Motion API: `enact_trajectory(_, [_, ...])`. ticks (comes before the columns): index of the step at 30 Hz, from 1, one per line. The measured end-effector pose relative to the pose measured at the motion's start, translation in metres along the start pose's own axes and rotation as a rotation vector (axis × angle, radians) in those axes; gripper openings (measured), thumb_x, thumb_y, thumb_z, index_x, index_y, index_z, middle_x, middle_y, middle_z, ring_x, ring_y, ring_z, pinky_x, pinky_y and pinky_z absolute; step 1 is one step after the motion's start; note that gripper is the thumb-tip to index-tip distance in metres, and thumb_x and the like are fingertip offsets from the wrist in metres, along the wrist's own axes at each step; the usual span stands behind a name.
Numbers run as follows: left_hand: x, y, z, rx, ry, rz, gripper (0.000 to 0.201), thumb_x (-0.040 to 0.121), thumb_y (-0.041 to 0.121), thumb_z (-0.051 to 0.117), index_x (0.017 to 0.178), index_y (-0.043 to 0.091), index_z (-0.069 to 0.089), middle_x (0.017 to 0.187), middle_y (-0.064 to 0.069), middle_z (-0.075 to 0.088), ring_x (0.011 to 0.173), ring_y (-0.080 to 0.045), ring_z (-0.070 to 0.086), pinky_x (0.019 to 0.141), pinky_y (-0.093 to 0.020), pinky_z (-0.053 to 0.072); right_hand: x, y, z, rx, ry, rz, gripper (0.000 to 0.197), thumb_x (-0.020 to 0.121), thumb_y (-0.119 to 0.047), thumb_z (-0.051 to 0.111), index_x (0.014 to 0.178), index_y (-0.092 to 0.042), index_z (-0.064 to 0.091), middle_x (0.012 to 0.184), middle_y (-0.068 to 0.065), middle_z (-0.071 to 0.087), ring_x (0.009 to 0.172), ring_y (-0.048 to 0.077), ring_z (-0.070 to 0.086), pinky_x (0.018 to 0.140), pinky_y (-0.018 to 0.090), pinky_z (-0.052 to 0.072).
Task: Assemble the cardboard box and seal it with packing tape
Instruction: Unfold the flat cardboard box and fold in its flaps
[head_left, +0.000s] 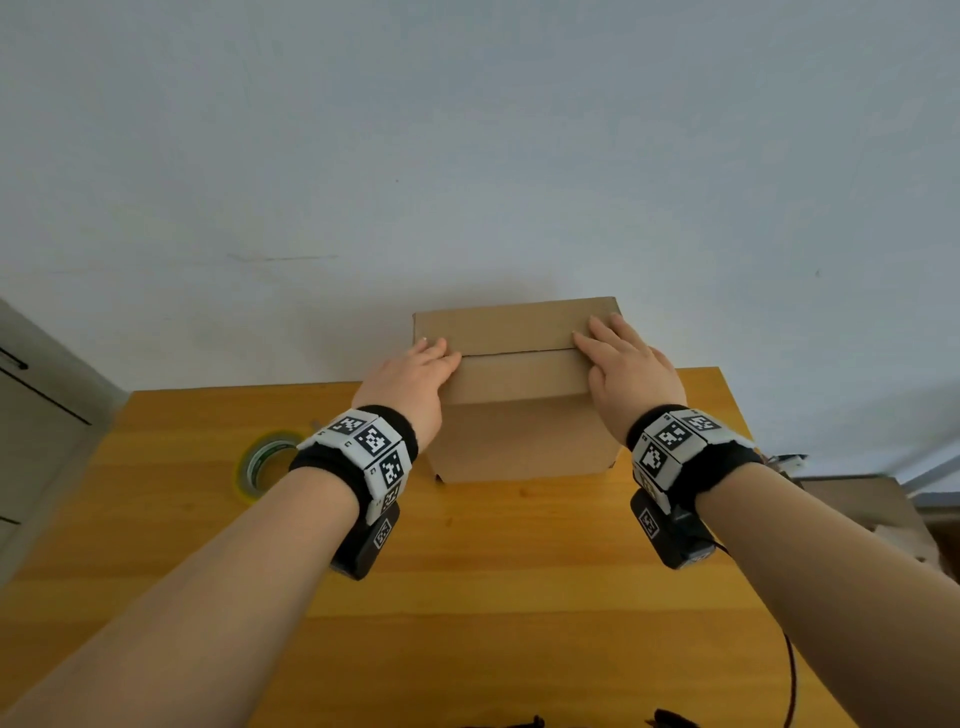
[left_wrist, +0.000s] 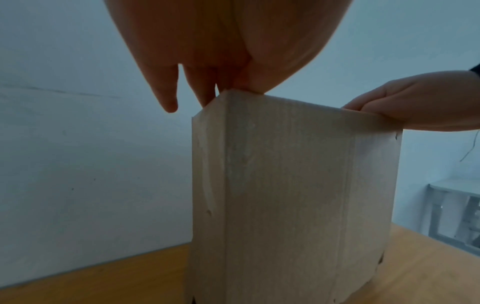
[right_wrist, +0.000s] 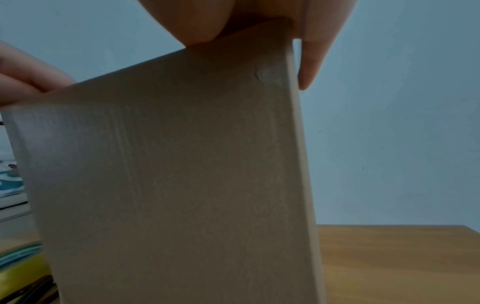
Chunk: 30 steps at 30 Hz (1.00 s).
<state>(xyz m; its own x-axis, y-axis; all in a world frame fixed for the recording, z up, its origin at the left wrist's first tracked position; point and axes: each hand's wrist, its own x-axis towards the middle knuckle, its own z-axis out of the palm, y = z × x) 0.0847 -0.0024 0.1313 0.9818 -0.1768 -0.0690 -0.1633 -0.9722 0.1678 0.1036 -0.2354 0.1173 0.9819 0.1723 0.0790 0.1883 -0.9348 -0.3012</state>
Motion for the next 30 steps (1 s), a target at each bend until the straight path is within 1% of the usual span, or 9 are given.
enact_trajectory(4, [0.001, 0.002, -0.002, 0.021, -0.027, -0.008, 0.058, 0.09, -0.002, 0.034, 0.143, 0.022, 0.028, 0.154, 0.002, 0.018, 0.143, -0.016, 0.013, 0.116, -0.04, 0.019, 0.0, -0.001, 0.001, -0.003, 0.007, 0.018, 0.044, 0.096, -0.021, 0.031, 0.139, -0.029, 0.038, 0.153, -0.01, 0.022, 0.144, 0.01, 0.008, 0.115, 0.036, 0.014])
enact_trajectory(7, [0.003, 0.004, 0.001, 0.033, 0.026, -0.019, 0.038, 0.097, 0.019, 0.031, 0.133, 0.02, 0.043, 0.147, -0.002, 0.037, 0.136, -0.019, 0.032, 0.11, -0.039, 0.031, 0.002, 0.0, 0.001, -0.034, -0.014, 0.014, 0.044, 0.097, -0.022, 0.029, 0.139, -0.029, 0.038, 0.154, -0.01, 0.021, 0.144, 0.01, 0.007, 0.115, 0.036, 0.013])
enact_trajectory(8, [0.002, 0.006, 0.002, 0.043, 0.049, -0.025, 0.035, 0.098, 0.026, 0.029, 0.128, 0.019, 0.046, 0.142, -0.004, 0.044, 0.131, -0.02, 0.04, 0.107, -0.037, 0.036, 0.002, 0.0, 0.002, -0.046, -0.022, 0.011, 0.045, 0.097, -0.023, 0.028, 0.14, -0.029, 0.037, 0.154, -0.01, 0.02, 0.144, 0.01, 0.007, 0.116, 0.036, 0.013])
enact_trajectory(10, [0.0, 0.009, 0.007, 0.057, 0.081, -0.03, 0.037, 0.098, 0.032, 0.026, 0.124, 0.016, 0.048, 0.137, -0.006, 0.048, 0.128, -0.021, 0.043, 0.103, -0.035, 0.037, 0.003, 0.001, 0.002, -0.049, -0.026, 0.005, 0.045, 0.097, -0.023, 0.027, 0.14, -0.029, 0.036, 0.154, -0.01, 0.02, 0.144, 0.01, 0.006, 0.116, 0.036, 0.012])
enact_trajectory(15, [-0.004, 0.013, 0.007, 0.012, 0.124, -0.04, 0.045, 0.097, 0.036, 0.028, 0.136, 0.015, 0.035, 0.144, -0.006, 0.038, 0.134, -0.02, 0.033, 0.109, -0.034, 0.029, -0.001, 0.002, -0.001, 0.008, -0.006, -0.017, 0.045, 0.096, -0.023, 0.029, 0.141, -0.026, 0.035, 0.154, -0.008, 0.021, 0.144, 0.011, 0.008, 0.115, 0.034, 0.011])
enact_trajectory(18, [-0.004, 0.017, 0.008, 0.058, 0.063, -0.068, 0.059, 0.095, 0.049, 0.022, 0.144, 0.016, 0.022, 0.153, -0.005, 0.02, 0.142, -0.02, 0.015, 0.116, -0.039, 0.018, -0.001, 0.0, -0.003, 0.049, 0.006, 0.009, 0.047, 0.096, -0.037, 0.03, 0.142, -0.025, 0.034, 0.154, -0.006, 0.021, 0.144, 0.011, 0.007, 0.115, 0.035, 0.008])
enact_trajectory(21, [-0.004, 0.02, 0.012, 0.087, 0.002, -0.103, 0.066, 0.093, 0.055, 0.018, 0.147, 0.017, 0.011, 0.156, -0.003, 0.006, 0.144, -0.019, 0.003, 0.117, -0.042, 0.014, -0.002, -0.004, -0.001, -0.068, -0.01, 0.005, 0.056, 0.095, -0.049, 0.022, 0.145, -0.023, 0.028, 0.155, -0.006, 0.017, 0.144, 0.012, 0.003, 0.117, 0.037, 0.002])
enact_trajectory(25, [-0.002, 0.021, 0.011, 0.069, -0.016, -0.12, 0.067, 0.093, 0.054, 0.018, 0.148, 0.018, 0.007, 0.156, -0.004, 0.001, 0.144, -0.019, -0.001, 0.117, -0.042, 0.012, -0.004, -0.006, 0.0, -0.148, -0.036, 0.004, 0.06, 0.095, -0.051, 0.015, 0.147, -0.021, 0.017, 0.156, -0.005, 0.013, 0.144, 0.012, 0.001, 0.117, 0.039, -0.004])
enact_trajectory(30, [-0.005, 0.024, 0.004, 0.043, 0.046, -0.12, 0.067, 0.094, 0.052, 0.021, 0.148, 0.017, 0.004, 0.156, -0.004, -0.004, 0.144, -0.018, -0.003, 0.117, -0.041, 0.01, -0.006, -0.015, -0.005, -0.152, 0.023, -0.024, 0.062, 0.095, -0.051, 0.017, 0.148, -0.018, 0.011, 0.157, -0.002, 0.009, 0.145, 0.014, -0.001, 0.117, 0.038, -0.006])
